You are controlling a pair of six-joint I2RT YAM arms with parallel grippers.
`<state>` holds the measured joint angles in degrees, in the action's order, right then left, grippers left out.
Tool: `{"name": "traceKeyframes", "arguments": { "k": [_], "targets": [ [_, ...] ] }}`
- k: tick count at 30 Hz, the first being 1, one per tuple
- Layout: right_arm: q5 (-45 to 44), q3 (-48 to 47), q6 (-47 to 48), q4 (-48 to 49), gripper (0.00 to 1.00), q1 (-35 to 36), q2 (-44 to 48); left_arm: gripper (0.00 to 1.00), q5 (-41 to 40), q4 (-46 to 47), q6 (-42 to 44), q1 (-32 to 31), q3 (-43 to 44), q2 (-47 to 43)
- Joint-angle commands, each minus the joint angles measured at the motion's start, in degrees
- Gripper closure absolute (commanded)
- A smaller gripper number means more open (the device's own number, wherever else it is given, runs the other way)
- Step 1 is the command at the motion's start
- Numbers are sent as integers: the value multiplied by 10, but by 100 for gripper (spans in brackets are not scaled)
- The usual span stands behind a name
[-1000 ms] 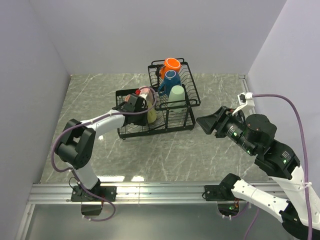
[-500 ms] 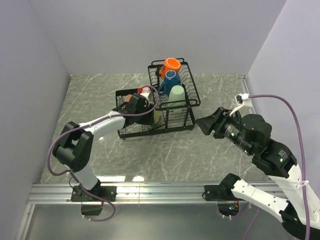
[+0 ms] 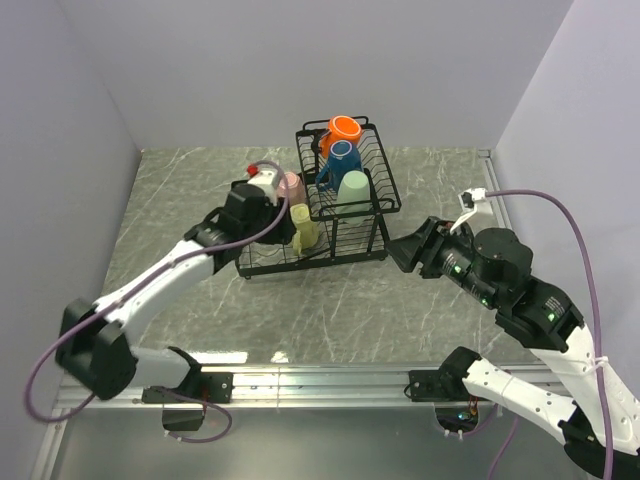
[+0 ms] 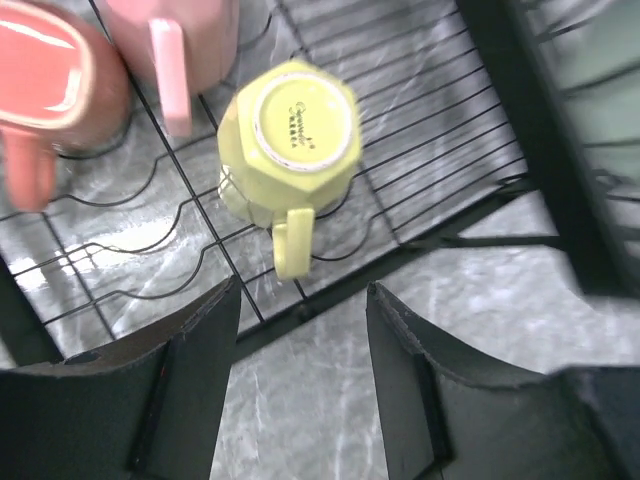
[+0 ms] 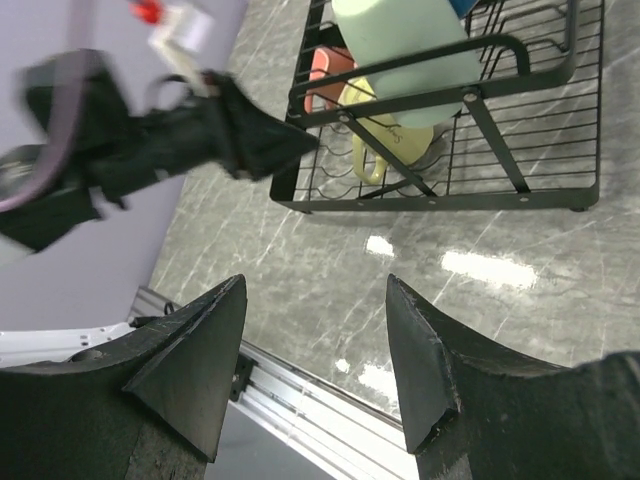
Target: Load the cups into the dish rack
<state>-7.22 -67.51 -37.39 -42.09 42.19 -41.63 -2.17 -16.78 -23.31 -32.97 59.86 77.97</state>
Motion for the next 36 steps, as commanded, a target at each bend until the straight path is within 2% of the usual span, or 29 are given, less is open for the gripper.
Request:
{"name": "traceKeyframes", "arguments": {
  "k": [1, 7, 11, 18, 25, 36],
  "targets": [
    [15, 11, 10, 33, 35, 2, 9, 41, -15, -29, -15, -3, -19, -83],
    [41, 31, 13, 53, 35, 1, 16, 41, -65, -55, -38, -3, -36, -193],
    [56, 40, 14, 61, 35, 2, 18, 36, -148, -70, -67, -3, -37, -267],
    [70, 76, 8, 78, 34, 2, 44, 29, -207, -54, -74, -2, -63, -367],
    [30, 112, -13, 68, 31, 1, 97, 26, -212, -26, -31, -3, -117, -487],
    [-2, 123, -25, 32, 31, 2, 131, 26, -238, -76, -27, -3, -129, -534]
  ]
}}
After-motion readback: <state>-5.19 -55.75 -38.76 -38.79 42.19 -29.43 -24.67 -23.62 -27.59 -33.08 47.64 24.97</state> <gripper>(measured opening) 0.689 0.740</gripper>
